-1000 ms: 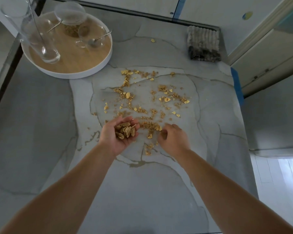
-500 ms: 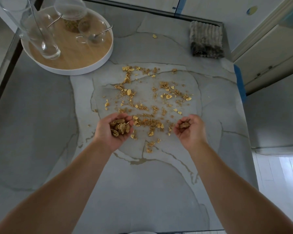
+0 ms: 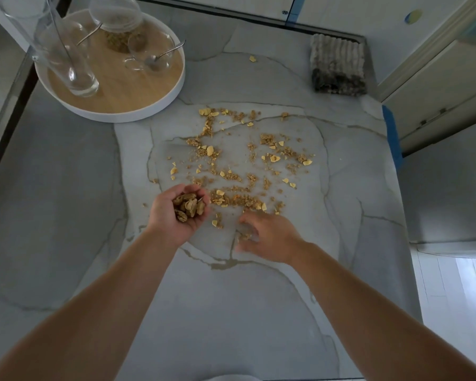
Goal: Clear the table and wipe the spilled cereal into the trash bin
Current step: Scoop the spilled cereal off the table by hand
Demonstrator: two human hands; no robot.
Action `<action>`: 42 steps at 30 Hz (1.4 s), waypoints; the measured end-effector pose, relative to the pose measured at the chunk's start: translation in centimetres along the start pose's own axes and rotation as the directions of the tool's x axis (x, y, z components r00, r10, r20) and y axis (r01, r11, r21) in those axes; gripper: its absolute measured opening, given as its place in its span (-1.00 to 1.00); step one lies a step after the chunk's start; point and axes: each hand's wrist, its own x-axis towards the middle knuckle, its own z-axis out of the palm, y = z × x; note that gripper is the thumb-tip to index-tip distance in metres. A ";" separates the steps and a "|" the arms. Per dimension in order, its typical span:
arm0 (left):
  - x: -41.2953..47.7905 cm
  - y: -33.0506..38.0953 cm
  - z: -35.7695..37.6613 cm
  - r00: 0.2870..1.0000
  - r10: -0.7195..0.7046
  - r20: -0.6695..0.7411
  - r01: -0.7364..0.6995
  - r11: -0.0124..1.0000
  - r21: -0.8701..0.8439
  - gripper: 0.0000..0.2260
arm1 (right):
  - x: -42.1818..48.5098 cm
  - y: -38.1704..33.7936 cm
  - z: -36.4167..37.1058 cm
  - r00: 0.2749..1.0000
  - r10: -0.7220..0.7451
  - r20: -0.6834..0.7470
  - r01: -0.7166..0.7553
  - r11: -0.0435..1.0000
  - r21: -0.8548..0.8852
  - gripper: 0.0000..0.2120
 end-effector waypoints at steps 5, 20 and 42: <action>-0.3 0.1 -0.1 0.999 0.025 -0.020 -0.026 0.999 -0.027 -0.73 | 0.7 -0.7 0.4 0.993 -0.064 0.094 0.086 0.961 -0.262 -0.64; -1.5 0.0 -0.9 0.995 0.082 -0.064 -0.086 0.994 -0.062 -0.73 | 1.7 -0.7 -1.1 0.899 0.428 0.088 -0.133 0.075 0.988 -0.82; 0.3 6.2 -0.7 0.992 0.101 -0.072 -0.105 0.993 -0.050 -0.74 | 11.0 -7.7 -2.2 0.992 0.082 -0.092 -0.103 0.959 -0.265 -0.74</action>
